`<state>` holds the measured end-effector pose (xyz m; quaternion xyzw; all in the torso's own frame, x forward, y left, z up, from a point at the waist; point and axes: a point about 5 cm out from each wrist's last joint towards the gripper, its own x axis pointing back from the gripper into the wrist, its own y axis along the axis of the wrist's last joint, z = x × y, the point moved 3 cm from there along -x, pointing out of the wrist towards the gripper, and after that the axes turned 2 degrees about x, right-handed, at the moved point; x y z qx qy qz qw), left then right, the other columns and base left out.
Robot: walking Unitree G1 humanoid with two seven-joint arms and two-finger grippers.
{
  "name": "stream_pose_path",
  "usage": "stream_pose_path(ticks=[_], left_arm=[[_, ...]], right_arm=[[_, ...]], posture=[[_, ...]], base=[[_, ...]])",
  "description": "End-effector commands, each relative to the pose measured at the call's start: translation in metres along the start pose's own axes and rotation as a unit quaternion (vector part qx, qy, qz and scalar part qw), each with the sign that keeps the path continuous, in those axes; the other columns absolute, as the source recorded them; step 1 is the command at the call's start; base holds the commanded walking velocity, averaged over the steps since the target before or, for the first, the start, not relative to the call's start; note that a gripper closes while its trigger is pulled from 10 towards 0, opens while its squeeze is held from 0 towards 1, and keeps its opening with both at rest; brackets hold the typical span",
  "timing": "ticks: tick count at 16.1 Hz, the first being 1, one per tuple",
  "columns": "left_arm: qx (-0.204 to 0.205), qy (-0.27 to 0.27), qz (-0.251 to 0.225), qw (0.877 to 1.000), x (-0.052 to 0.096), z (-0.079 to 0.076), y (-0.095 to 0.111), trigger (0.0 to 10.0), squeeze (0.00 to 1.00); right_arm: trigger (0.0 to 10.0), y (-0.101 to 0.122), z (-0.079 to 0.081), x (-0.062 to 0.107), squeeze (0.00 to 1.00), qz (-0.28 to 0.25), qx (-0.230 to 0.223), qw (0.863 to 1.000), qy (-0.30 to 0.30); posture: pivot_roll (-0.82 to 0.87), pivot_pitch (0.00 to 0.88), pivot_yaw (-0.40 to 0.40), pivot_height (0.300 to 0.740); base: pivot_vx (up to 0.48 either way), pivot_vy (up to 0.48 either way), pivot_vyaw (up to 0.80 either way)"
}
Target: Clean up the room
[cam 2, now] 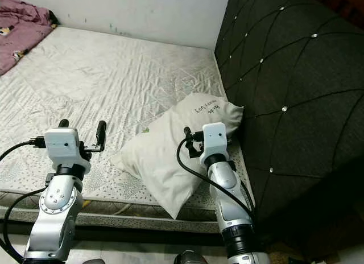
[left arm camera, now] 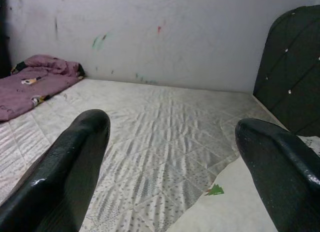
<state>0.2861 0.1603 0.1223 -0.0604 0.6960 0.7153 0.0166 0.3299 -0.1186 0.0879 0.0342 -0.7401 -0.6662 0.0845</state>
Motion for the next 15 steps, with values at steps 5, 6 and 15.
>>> stream_pose_path(ticks=[5, 6, 15], left_arm=[[-0.01, 0.045, 0.004, 0.999, 0.0, 0.013, 0.001, 10.0, 0.0], [-0.014, 0.043, 0.002, 0.999, 0.0, 0.012, 0.001, 10.0, 0.0], [-0.01, 0.022, 0.0, 1.0, -0.002, 0.006, 0.002, 10.0, 0.0]], right_arm=[[10.0, 0.002, -0.007, -0.003, 0.0, 0.0, 0.0, 1.0, -0.009], [10.0, 0.002, -0.007, -0.003, 0.0, 0.0, 0.0, 1.0, -0.009], [10.0, 0.003, -0.007, -0.004, 0.0, -0.002, 0.003, 1.0, -0.01]], posture=[[0.11, 0.0, -0.118, 0.74], [0.11, 0.0, -0.118, 0.74], [0.1, 0.0, -0.116, 0.74]], base=[[0.0, 0.0, 0.0], [0.0, 0.0, 0.0], [0.0, -0.201, 0.0]])
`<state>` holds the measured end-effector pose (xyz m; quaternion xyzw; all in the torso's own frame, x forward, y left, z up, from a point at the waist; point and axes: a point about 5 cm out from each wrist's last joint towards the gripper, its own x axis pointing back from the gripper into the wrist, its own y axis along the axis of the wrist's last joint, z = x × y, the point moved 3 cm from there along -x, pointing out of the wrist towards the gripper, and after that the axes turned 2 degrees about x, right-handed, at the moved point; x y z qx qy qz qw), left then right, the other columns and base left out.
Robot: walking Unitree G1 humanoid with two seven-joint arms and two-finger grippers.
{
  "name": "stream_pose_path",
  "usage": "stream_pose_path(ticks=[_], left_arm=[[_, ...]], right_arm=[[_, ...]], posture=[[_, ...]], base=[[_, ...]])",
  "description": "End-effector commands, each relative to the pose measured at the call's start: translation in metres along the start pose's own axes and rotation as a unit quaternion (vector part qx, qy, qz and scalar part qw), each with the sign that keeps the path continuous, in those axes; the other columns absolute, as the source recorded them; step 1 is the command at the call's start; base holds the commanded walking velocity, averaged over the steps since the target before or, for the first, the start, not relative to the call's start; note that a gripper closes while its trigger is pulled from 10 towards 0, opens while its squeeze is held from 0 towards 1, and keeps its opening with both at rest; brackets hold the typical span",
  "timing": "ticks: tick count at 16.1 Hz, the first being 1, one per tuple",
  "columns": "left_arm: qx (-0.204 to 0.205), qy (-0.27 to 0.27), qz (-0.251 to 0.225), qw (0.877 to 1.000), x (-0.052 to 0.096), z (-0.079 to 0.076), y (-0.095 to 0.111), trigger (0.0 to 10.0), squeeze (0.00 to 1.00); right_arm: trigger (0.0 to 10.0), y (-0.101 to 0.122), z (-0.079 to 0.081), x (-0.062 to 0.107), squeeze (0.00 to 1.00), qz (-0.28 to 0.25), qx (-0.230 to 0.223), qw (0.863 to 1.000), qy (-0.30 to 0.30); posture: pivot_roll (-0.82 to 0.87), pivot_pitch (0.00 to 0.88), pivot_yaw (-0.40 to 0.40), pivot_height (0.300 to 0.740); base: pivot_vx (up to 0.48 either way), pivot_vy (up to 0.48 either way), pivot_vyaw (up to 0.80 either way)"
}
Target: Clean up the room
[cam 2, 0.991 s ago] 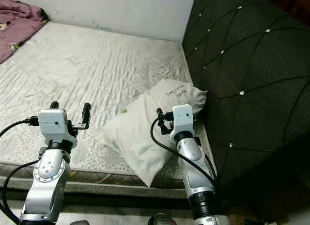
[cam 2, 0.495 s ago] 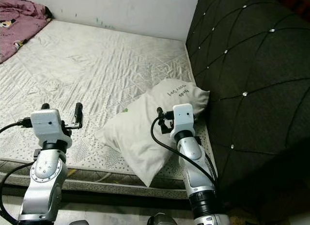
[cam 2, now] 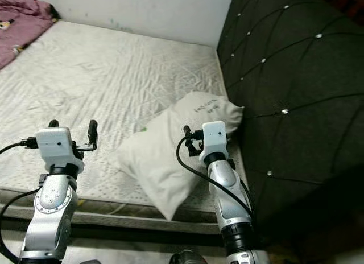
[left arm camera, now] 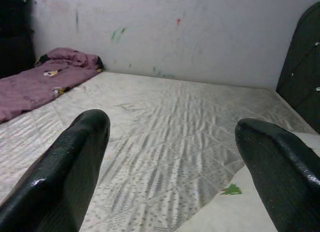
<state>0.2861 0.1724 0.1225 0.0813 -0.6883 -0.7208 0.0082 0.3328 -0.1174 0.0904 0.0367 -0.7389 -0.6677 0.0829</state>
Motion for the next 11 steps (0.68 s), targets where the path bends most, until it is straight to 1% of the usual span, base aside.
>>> stream_pose_path(ticks=[1, 4, 5, 6, 8, 9, 10, 11], left_arm=[[0.001, -0.01, -0.003, 1.0, -0.001, -0.007, 0.002, 10.0, 0.0], [0.011, -0.009, -0.004, 1.0, -0.001, -0.006, 0.002, 10.0, 0.0], [0.025, -0.012, -0.003, 1.0, 0.0, -0.006, 0.002, 10.0, 0.0], [0.025, -0.013, -0.007, 1.0, 0.0, -0.005, 0.003, 10.0, 0.0], [0.012, -0.015, -0.017, 1.0, 0.0, -0.006, 0.006, 10.0, 0.0], [-0.019, -0.017, -0.028, 0.999, 0.001, -0.008, 0.01, 10.0, 0.0], [-0.025, -0.021, -0.041, 0.999, 0.002, -0.01, 0.014, 10.0, 0.0], [-0.008, -0.048, -0.047, 0.998, 0.004, -0.013, 0.017, 10.0, 0.0]], right_arm=[[10.0, 0.0, -0.008, -0.001, 0.0, 0.001, 0.004, 1.0, -0.01], [10.0, 0.0, -0.008, -0.001, 0.0, 0.001, 0.004, 1.0, -0.009], [10.0, 0.0, -0.007, -0.001, 0.0, 0.001, 0.005, 1.0, -0.009], [10.0, 0.0, -0.007, -0.001, 0.0, 0.001, 0.004, 1.0, -0.009], [10.0, 0.0, -0.007, -0.001, 0.0, 0.001, 0.005, 1.0, -0.01], [10.0, 0.001, -0.008, -0.001, 0.0, 0.0, 0.005, 1.0, -0.01], [10.0, 0.001, -0.008, -0.001, 0.0, -0.001, 0.006, 1.0, -0.01], [10.0, 0.003, -0.008, -0.001, 0.0, -0.004, 0.008, 1.0, -0.01]], posture=[[0.1, 0.0, -0.116, 0.74], [0.1, 0.0, -0.117, 0.74], [0.1, 0.0, -0.117, 0.74], [0.1, 0.0, -0.117, 0.74], [0.1, 0.0, -0.117, 0.74], [0.1, 0.0, -0.117, 0.74], [0.1, 0.0, -0.117, 0.74], [0.1, 0.0, -0.115, 0.74]], base=[[0.0, -0.326, 0.0], [0.0, 0.0, 0.0], [0.0, 0.0, 0.0], [0.0, 0.0, 0.0], [0.0, 0.0, 0.0], [0.0, 0.0, 0.0], [0.0, 0.0, 0.0], [0.0, 0.0, 0.0]])
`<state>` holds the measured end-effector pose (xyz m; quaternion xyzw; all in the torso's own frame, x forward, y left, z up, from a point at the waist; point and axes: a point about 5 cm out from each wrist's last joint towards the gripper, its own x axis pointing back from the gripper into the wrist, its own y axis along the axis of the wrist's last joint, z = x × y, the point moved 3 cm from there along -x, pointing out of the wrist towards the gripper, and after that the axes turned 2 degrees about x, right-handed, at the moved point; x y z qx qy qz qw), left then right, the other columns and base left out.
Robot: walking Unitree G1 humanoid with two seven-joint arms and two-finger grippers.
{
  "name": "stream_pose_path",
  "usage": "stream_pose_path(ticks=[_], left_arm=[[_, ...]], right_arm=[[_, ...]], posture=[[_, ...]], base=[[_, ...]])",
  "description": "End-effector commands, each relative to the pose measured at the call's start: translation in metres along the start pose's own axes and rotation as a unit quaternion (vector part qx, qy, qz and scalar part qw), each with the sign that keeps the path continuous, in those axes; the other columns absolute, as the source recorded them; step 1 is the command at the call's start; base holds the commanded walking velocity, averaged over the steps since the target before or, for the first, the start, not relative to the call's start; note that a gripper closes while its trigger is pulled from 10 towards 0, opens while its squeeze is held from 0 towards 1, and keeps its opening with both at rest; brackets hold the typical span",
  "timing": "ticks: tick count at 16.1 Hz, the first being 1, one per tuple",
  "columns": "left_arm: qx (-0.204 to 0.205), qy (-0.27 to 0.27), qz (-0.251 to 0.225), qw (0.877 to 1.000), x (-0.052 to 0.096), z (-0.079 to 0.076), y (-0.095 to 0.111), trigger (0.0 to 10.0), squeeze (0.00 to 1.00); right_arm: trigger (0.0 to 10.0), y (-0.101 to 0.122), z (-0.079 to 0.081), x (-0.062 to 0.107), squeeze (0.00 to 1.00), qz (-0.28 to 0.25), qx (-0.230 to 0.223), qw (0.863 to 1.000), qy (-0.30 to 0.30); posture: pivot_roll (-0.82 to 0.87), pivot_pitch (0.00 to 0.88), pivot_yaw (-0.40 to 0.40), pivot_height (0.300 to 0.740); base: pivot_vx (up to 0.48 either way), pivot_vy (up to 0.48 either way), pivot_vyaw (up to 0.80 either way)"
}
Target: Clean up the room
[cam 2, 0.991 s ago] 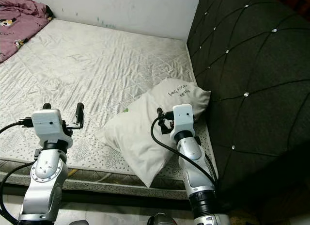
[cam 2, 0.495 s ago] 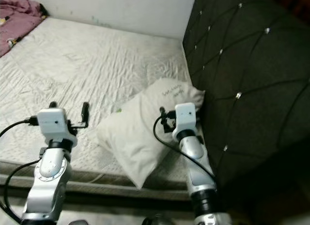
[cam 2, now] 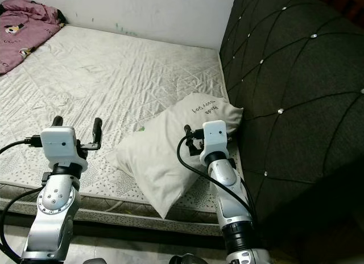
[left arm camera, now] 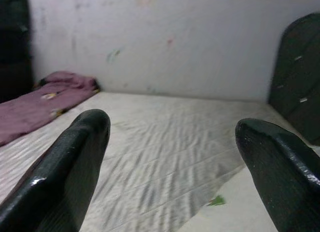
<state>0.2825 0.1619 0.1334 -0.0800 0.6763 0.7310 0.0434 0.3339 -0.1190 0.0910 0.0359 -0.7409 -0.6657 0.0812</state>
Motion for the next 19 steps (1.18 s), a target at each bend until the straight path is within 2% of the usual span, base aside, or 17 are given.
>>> stream_pose_path(ticks=[1, 3, 6, 7, 13, 19], left_arm=[[-0.009, -0.005, -0.016, 1.0, 0.005, 0.001, 0.007, 10.0, 0.0], [-0.032, 0.035, -0.004, 0.999, 0.01, 0.012, 0.005, 10.0, 0.0], [-0.037, 0.036, 0.002, 0.999, 0.015, 0.015, 0.005, 10.0, 0.0], [-0.051, 0.031, 0.001, 0.998, 0.017, 0.013, 0.006, 10.0, 0.0], [-0.046, 0.035, 0.018, 0.998, 0.018, 0.011, 0.004, 10.0, 0.0], [-0.04, 0.035, 0.03, 0.998, 0.018, 0.012, 0.002, 10.0, 0.0]], right_arm=[[10.0, 0.007, -0.007, 0.001, 0.0, -0.011, 0.002, 1.0, -0.013], [10.0, 0.011, -0.008, 0.005, 0.0, -0.016, -0.007, 1.0, -0.016], [10.0, 0.013, -0.007, 0.009, 0.0, -0.016, -0.017, 1.0, -0.015], [10.0, 0.011, -0.007, 0.01, 0.0, -0.014, -0.019, 1.0, -0.015], [10.0, 0.013, 0.003, 0.012, 0.0, -0.012, -0.028, 0.999, 0.012], [10.0, 0.014, 0.005, 0.013, 0.0, -0.011, -0.026, 0.999, 0.02]], posture=[[0.1, 0.0, -0.112, 0.74], [0.1, 0.0, -0.111, 0.74], [0.1, 0.0, -0.108, 0.74], [0.1, 0.0, -0.107, 0.74], [0.11, 0.02, -0.105, 0.74], [0.11, 0.023, -0.108, 0.732]], base=[[0.0, 0.0, 0.0], [0.0, 0.0, 0.0], [0.0, 0.0, -0.15], [0.0, 0.0, -0.43], [0.0, 0.0, 0.0], [0.0, 0.0, 0.0]])
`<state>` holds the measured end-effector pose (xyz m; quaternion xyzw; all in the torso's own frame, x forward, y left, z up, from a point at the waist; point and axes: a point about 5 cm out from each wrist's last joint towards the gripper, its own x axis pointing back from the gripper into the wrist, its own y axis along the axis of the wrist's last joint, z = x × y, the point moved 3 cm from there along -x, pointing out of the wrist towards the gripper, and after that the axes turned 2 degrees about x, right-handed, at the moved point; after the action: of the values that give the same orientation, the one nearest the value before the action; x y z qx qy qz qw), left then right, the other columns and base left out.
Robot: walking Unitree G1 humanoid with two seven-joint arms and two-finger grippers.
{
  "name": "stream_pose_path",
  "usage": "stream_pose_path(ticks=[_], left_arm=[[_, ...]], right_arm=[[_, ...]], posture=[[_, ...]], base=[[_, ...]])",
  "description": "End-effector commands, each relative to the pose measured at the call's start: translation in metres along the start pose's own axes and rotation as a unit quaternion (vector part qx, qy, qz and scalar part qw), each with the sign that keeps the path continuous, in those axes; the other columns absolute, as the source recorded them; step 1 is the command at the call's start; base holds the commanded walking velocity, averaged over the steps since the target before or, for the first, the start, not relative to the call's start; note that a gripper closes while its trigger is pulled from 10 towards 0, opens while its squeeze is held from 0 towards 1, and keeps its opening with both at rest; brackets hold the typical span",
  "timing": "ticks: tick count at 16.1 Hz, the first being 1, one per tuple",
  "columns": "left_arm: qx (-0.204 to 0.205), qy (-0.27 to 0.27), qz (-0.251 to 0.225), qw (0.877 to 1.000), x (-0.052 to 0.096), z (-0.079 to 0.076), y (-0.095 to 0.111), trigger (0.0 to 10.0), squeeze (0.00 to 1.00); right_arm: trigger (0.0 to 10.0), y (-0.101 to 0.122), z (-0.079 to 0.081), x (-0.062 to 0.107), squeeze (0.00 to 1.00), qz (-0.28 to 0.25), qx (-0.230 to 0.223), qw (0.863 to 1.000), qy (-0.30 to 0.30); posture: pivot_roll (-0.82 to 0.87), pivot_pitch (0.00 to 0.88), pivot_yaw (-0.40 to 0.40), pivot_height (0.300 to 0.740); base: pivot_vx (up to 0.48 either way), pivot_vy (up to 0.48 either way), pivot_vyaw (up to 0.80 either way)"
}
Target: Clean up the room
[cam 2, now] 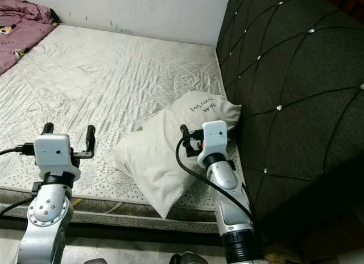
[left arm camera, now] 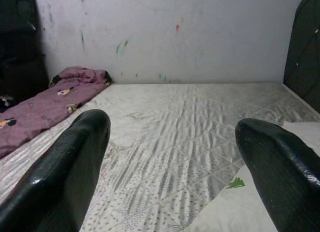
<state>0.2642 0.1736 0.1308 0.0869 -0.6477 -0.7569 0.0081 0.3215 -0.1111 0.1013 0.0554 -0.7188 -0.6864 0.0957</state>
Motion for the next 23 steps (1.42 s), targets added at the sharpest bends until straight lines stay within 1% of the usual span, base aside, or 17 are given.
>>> stream_pose_path(ticks=[1, 5, 11, 17, 19, 23], left_arm=[[0.004, -0.001, -0.001, 1.0, 0.0002, -0.0004, 0.0024, 10.0, 0.0], [0.007, 0.001, 0.003, 1.0, -0.0002, -0.0002, 0.0016, 10.0, 0.0], [0.014, 0.011, 0.009, 1.0, -0.0007, 0.002, 0.0, 10.0, 0.0], [0.016, 0.013, 0.009, 1.0, -0.0016, 0.0023, 0.0004, 10.0, 0.0], [0.016, 0.016, 0.01, 1.0, -0.0016, 0.0029, 0.0004, 10.0, 0.0], [0.016, 0.025, 0.012, 0.999, -0.0015, 0.0055, 0.0002, 10.0, 0.0]], right_arm=[[10.0, 0.0036, -0.0031, 0.001, 0.0, -0.003, 0.003, 1.0, -0.004], [10.0, 0.0028, -0.0029, 0.0006, 0.0, -0.002, 0.003, 1.0, -0.002], [10.0, 0.0021, -0.0018, -0.0002, 0.0, 0.0, 0.004, 1.0, 0.004], [10.0, 0.0022, -0.0024, -0.001, 0.0, 0.002, 0.003, 1.0, 0.005], [10.0, 0.002, -0.0026, -0.0012, 0.0, 0.003, 0.002, 1.0, 0.005], [10.0, 0.0014, -0.0032, -0.002, 0.0, 0.005, 0.003, 1.0, 0.004]], posture=[[0.11, 0.02, -0.109, 0.728], [0.11, 0.018, -0.109, 0.712], [0.11, 0.015, -0.115, 0.712], [0.11, 0.026, -0.118, 0.632], [0.11, 0.026, -0.118, 0.622], [0.11, 0.029, -0.121, 0.622]], base=[[0.0, 0.0, 0.0], [0.0, 0.0, 0.0], [0.0, 0.0, 0.0], [0.0, 0.0, 0.0], [0.0, 0.0, 0.0], [0.0, 0.0, 0.0]])
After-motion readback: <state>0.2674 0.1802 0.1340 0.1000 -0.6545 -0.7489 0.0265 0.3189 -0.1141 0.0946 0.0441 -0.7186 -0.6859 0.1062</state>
